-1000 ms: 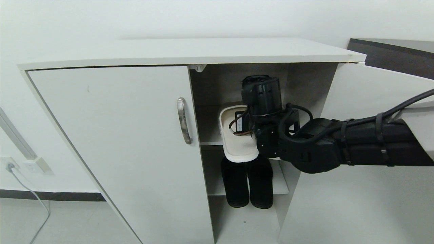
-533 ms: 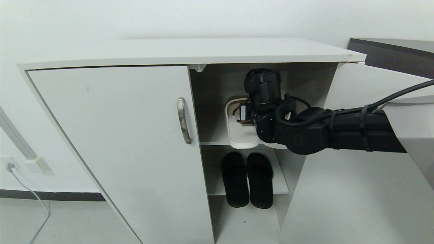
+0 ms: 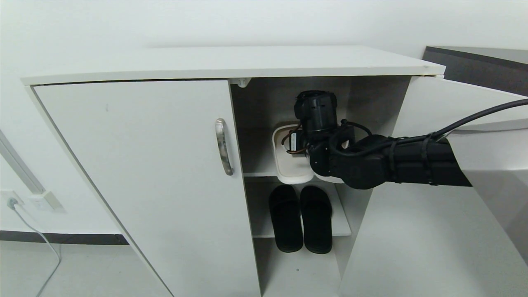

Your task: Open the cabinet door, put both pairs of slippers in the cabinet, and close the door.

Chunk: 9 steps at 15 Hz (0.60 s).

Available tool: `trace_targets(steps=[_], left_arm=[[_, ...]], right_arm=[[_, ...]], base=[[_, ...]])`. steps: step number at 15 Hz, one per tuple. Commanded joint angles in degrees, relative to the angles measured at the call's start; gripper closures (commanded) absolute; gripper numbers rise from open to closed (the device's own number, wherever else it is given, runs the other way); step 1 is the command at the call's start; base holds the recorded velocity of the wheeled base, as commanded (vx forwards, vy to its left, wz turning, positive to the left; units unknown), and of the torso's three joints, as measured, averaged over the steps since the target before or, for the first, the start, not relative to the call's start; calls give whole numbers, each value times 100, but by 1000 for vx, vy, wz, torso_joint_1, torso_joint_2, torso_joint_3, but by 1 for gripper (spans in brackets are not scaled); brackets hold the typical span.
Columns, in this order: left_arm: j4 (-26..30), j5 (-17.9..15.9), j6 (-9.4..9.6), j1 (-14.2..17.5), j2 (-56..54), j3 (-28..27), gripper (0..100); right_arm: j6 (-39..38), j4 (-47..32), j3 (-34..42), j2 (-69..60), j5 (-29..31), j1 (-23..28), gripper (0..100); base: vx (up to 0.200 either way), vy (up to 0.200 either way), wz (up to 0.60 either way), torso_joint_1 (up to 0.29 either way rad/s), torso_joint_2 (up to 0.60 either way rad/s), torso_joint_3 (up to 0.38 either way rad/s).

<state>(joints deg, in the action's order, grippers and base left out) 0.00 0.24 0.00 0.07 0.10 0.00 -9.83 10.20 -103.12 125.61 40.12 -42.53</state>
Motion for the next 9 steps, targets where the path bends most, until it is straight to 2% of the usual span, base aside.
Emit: trace_targets(steps=[1,9], left_arm=[[0,2,0,1,-1,0,100],[0,2,-9,1,-1,0,100]], right_arm=[[-2,8,-59,69,-22,17,100],[-11,17,-59,183,-154,70,100]], base=[[0,0,0,0,0,0],[0,0,0,0,0,0]])
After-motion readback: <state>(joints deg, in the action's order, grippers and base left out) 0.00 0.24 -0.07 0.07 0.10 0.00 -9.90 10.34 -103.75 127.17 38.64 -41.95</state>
